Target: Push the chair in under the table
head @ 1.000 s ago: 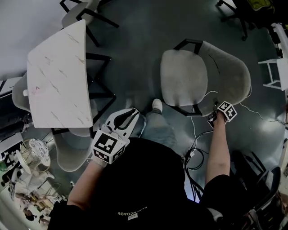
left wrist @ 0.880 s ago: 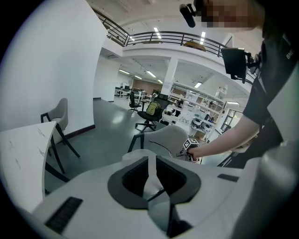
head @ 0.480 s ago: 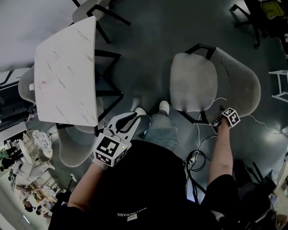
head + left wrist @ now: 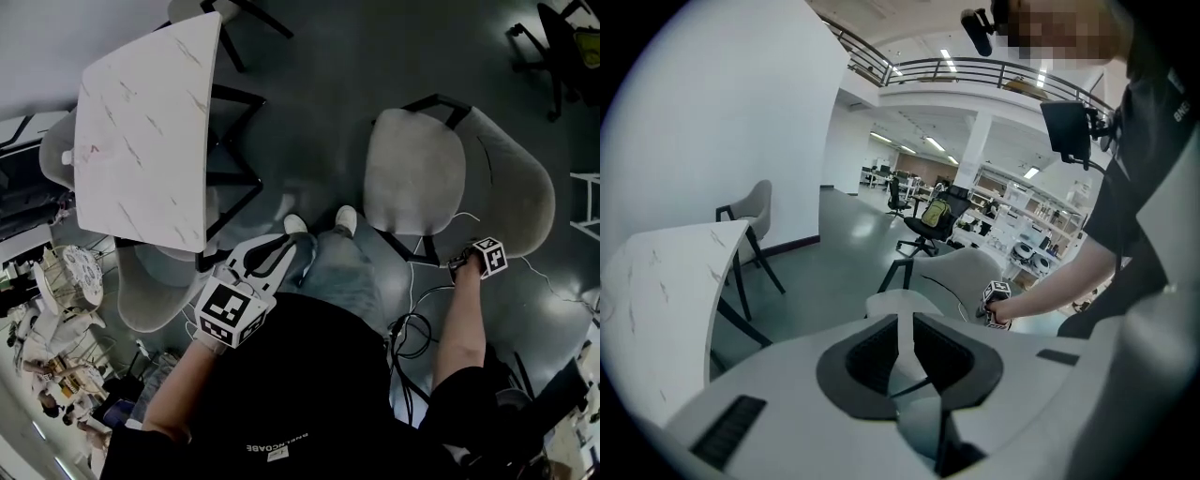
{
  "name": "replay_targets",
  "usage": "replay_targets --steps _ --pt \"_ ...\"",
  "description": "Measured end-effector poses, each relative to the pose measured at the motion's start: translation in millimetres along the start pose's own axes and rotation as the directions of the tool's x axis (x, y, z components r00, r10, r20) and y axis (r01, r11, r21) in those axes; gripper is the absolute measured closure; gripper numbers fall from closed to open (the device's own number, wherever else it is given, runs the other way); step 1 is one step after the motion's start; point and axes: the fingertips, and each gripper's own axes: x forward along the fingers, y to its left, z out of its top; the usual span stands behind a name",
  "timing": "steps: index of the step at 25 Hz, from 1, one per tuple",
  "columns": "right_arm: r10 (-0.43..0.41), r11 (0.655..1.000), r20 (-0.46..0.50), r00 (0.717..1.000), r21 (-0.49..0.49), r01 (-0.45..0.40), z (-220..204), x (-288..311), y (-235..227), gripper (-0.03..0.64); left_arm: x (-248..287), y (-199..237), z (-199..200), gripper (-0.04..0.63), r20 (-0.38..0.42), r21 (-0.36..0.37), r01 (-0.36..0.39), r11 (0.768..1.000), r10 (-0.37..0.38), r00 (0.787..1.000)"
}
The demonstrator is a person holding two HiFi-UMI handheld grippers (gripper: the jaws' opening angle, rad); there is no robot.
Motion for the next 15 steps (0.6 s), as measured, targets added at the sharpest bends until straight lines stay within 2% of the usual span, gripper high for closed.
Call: replay_targets --steps 4,10,15 --pt "0.046 0.999 0.002 0.999 -0.027 -0.046 9.3 5.3 25.6 0.495 1.5 0.1 -1.7 0.543 0.003 -0.010 -0.007 1.000 0.007 1.000" --pt "0.065 0.974 0.032 0.997 -0.218 -0.056 12.2 2.2 76.4 0.499 1.6 2.8 -4.5 0.543 0.009 -0.044 -0.018 0.999 0.018 1.000" --pt "0.079 0.932 0.038 0.996 -0.357 -0.060 -5.7 -1.7 116.3 0.497 3.3 3.0 -7.7 0.543 0.013 -0.068 -0.014 0.998 0.015 1.000"
